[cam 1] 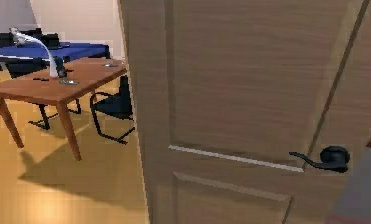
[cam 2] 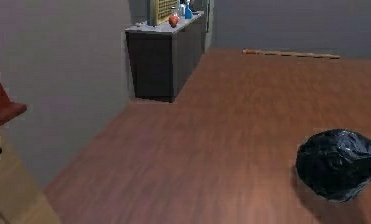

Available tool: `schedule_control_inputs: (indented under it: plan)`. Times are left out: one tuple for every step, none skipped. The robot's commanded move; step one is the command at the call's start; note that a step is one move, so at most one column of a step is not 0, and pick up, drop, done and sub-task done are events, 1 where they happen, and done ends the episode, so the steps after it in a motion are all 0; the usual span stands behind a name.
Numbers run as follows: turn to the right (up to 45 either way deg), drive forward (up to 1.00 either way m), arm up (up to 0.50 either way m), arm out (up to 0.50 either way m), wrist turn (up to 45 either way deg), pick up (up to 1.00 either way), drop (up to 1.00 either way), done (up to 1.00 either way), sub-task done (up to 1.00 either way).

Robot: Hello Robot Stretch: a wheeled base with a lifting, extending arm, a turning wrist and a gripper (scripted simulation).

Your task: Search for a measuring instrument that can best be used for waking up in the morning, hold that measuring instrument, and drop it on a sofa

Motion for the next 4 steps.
schedule_control_inputs:
  plan:
    - [0.0, 0.15, 0.0, 0.0, 0.0, 0.0, 0.0, 0.0, 0.0]
    - [-24.0, 0.0, 0.0, 0.0, 0.0, 0.0, 0.0, 0.0, 0.0]
    - [0.0, 0.2, 0.0, 0.0, 0.0, 0.0, 0.0, 0.0, 0.0]
    - [-36.0, 0.0, 0.0, 0.0, 0.0, 0.0, 0.0, 0.0, 0.0]
